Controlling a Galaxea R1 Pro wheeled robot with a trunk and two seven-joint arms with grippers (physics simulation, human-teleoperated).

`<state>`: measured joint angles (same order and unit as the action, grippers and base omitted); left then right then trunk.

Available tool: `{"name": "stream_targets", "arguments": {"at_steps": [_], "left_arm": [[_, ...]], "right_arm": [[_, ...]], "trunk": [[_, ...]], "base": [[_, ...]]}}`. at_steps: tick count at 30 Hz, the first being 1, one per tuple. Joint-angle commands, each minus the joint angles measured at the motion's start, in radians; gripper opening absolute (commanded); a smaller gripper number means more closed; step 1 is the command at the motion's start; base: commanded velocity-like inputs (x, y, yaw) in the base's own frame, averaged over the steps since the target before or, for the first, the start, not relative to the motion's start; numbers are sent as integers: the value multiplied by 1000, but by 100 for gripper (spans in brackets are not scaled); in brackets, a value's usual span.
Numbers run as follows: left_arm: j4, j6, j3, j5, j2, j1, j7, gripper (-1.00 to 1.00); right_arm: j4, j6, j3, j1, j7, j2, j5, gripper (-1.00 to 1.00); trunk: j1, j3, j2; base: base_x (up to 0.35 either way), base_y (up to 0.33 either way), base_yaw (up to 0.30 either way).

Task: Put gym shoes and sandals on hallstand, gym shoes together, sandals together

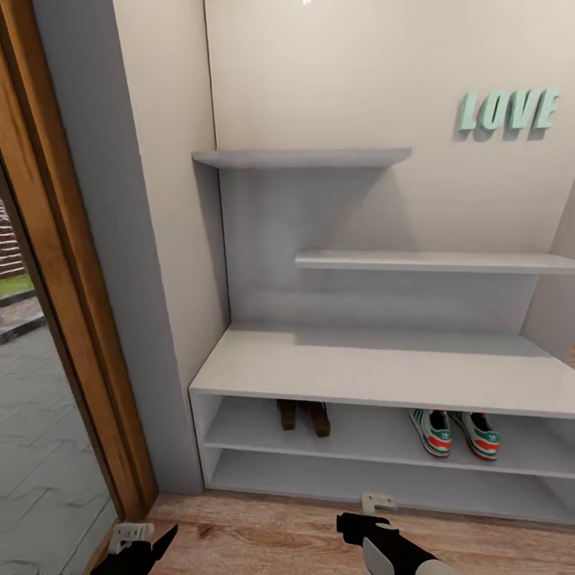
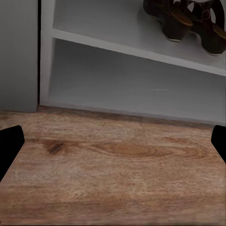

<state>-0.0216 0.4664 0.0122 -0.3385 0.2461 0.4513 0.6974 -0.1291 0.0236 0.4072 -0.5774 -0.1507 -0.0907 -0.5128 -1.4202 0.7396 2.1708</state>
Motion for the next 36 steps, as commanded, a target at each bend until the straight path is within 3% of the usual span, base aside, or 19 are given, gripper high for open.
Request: {"name": "stream_targets", "arguments": {"at_steps": [1, 24, 36], "left_arm": [[1, 1, 1, -4, 0, -1, 3, 100], [0, 1, 0, -4, -1, -19, -6, 100], [1, 1, 1, -4, -1, -19, -7, 100]], "right_arm": [[-1, 3, 8, 0, -5, 0, -7, 100], [-1, 3, 8, 0, -6, 0, -7, 100], [-1, 3, 7, 0, -6, 0, -11, 100]], "trunk": [[4, 0, -7], [92, -35, -168], [92, -17, -168]], "base": [[0, 0, 0], [0, 0, 0], [0, 0, 0]]}}
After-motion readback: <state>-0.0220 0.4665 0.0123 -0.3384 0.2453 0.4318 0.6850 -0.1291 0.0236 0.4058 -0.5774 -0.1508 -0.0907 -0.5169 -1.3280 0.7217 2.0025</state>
